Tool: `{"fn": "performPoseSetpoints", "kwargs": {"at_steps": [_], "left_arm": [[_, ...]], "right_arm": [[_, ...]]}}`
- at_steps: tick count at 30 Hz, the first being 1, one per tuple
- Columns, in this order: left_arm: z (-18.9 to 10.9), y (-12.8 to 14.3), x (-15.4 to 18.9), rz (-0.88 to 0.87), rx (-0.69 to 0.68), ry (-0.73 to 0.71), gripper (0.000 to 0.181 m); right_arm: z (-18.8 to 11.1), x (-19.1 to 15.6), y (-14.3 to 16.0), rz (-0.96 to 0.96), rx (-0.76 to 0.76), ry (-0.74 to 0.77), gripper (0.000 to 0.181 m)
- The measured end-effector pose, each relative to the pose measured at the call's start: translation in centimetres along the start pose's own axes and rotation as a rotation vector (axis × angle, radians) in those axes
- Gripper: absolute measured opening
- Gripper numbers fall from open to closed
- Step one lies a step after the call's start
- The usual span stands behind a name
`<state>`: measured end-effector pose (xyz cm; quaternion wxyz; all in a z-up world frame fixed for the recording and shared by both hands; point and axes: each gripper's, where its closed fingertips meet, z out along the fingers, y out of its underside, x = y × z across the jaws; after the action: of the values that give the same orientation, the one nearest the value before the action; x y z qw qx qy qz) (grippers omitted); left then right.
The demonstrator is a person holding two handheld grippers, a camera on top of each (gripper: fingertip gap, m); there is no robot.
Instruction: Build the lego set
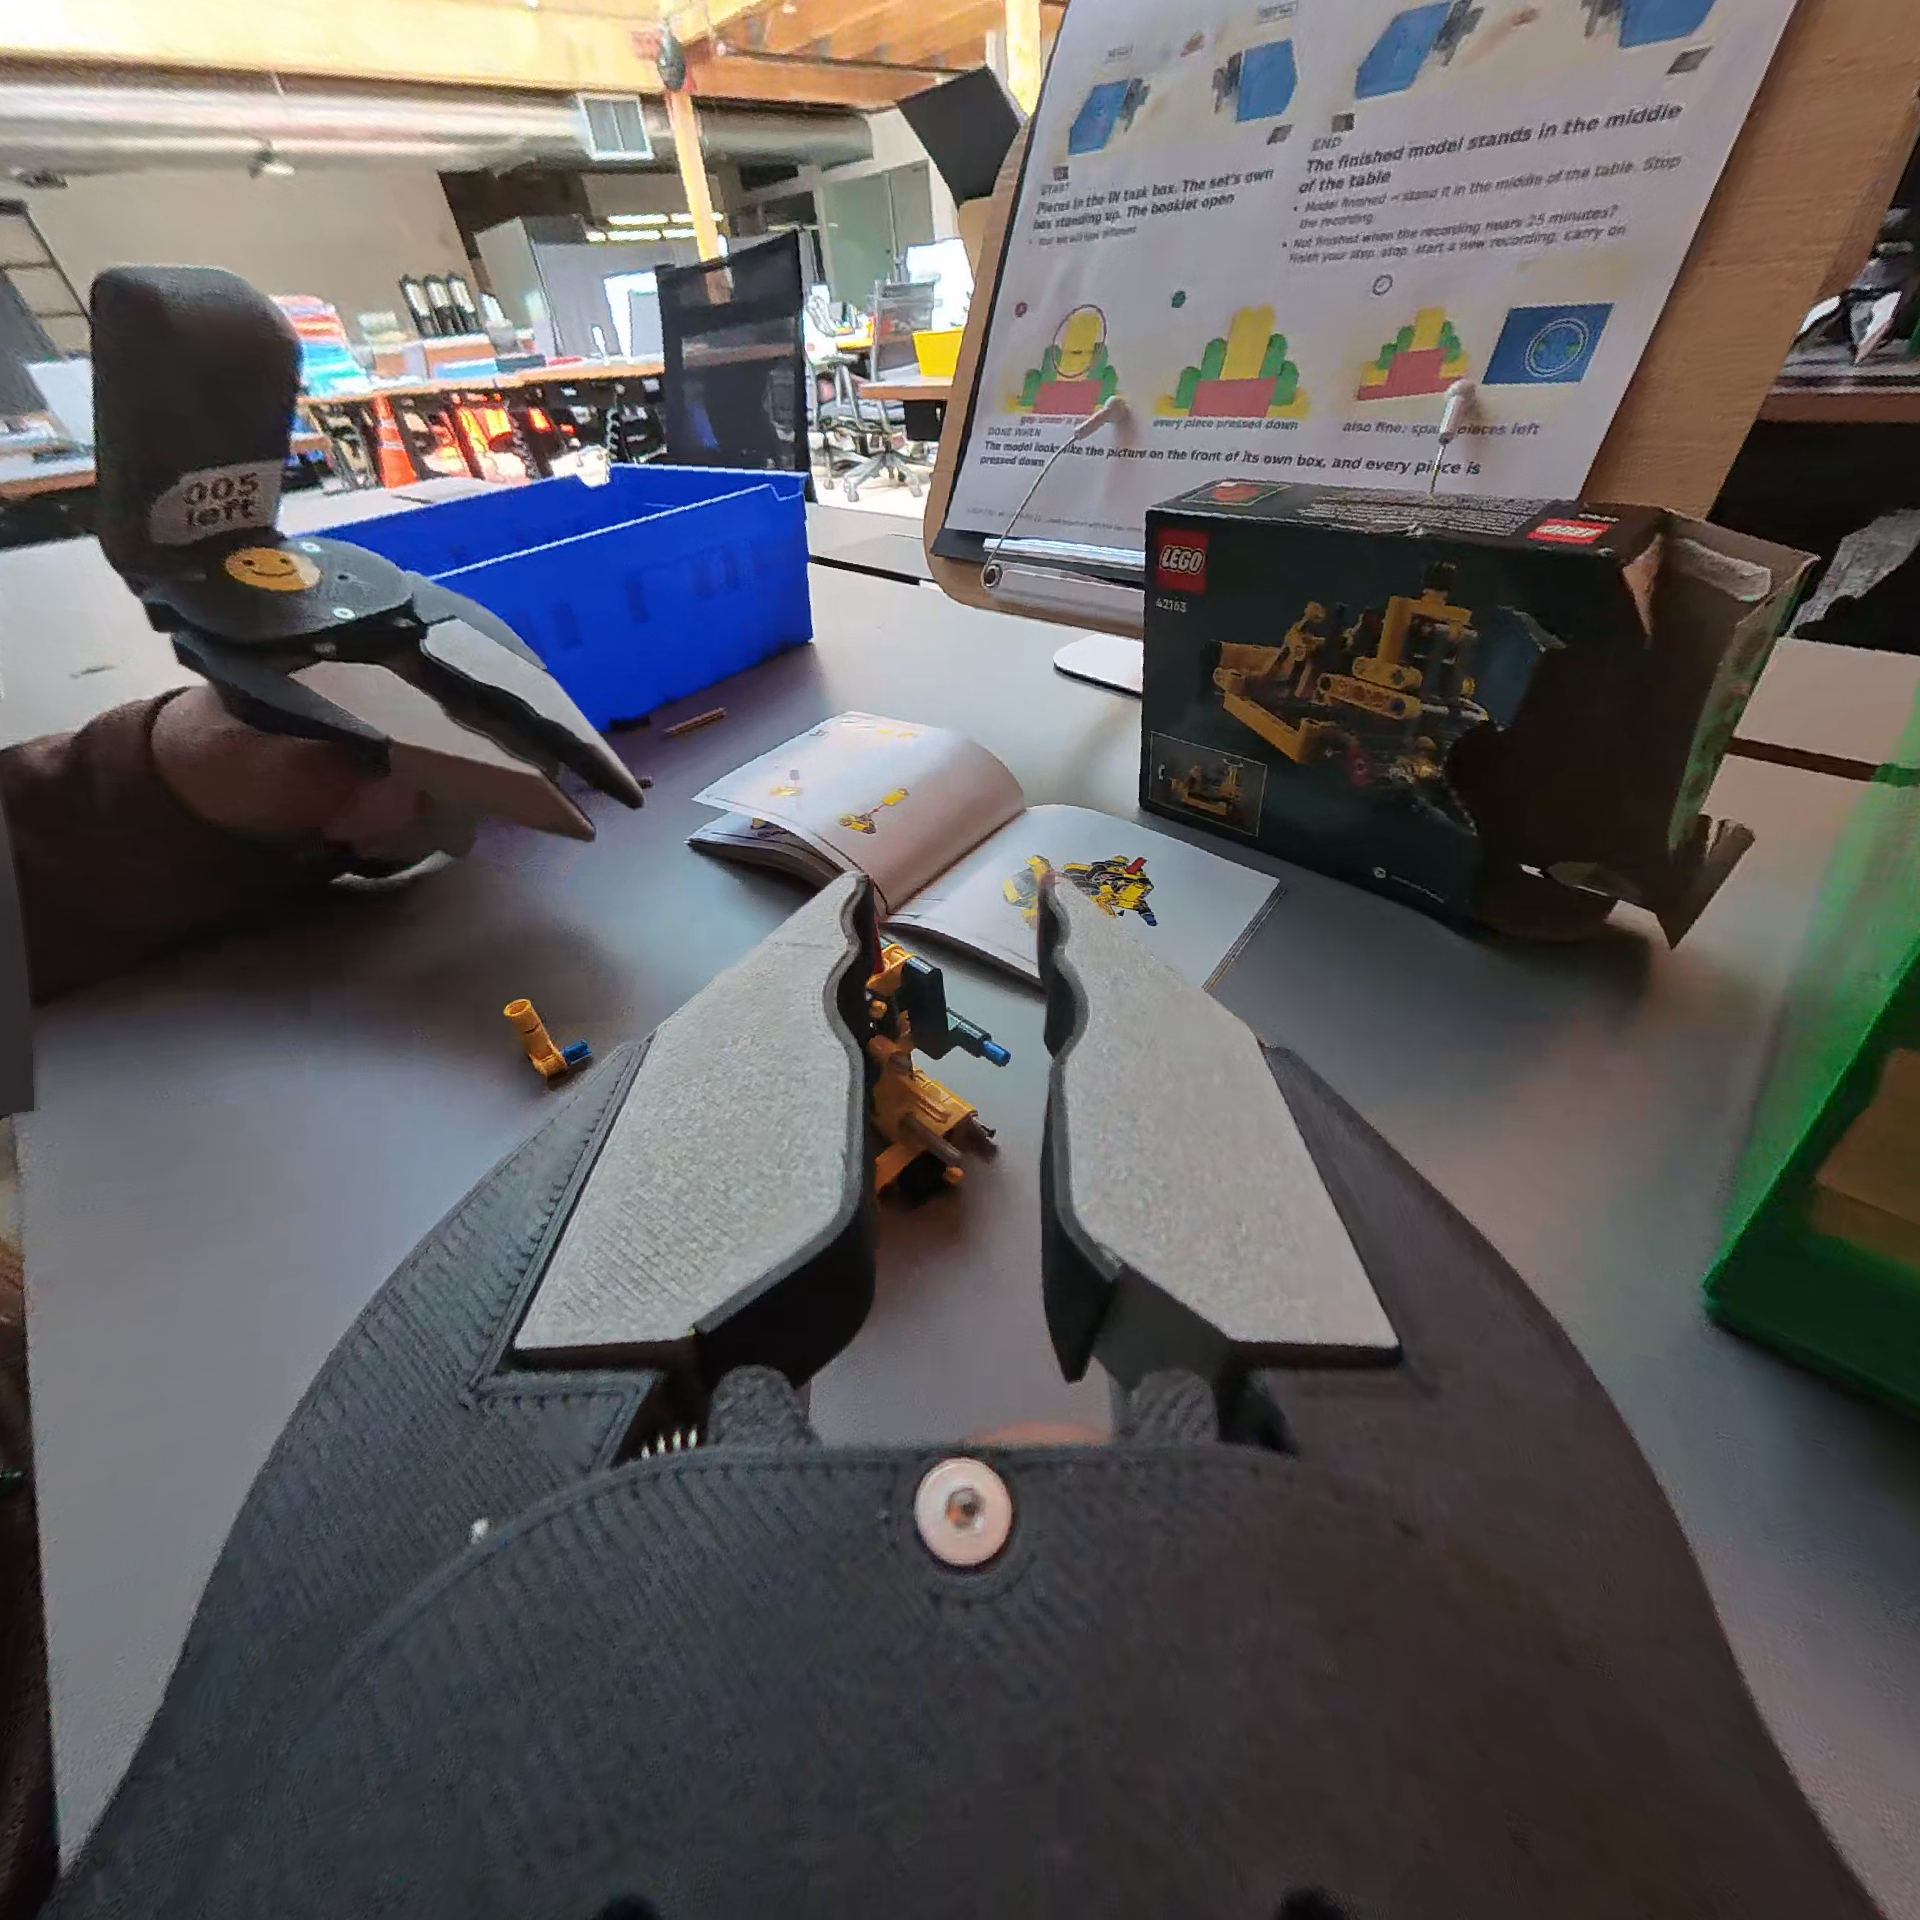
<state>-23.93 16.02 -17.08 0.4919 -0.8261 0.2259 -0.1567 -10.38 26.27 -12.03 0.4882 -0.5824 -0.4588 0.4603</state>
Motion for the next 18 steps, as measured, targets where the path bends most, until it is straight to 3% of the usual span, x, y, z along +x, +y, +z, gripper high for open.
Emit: {"fn": "performPoseSetpoints", "kwargs": {"at_steps": [1,10,18], "left_arm": [[-0.1,-0.2,-0.4,-0.018,0.017,-0.022,0.017],[0.1,-0.2,-1.8,0.008,0.023,-0.127,0.016],[0.3,0.0,-1.5,0.007,0.015,-0.092,0.016]], "right_arm": [[0.0,0.0,0.1,-0.003,-0.003,0.005,0.028],[0.7,-0.2,1.3,-0.032,-0.076,0.012,0.03],[0.5,0.2,1.1,0.011,-0.062,-0.002,0.031]]}}
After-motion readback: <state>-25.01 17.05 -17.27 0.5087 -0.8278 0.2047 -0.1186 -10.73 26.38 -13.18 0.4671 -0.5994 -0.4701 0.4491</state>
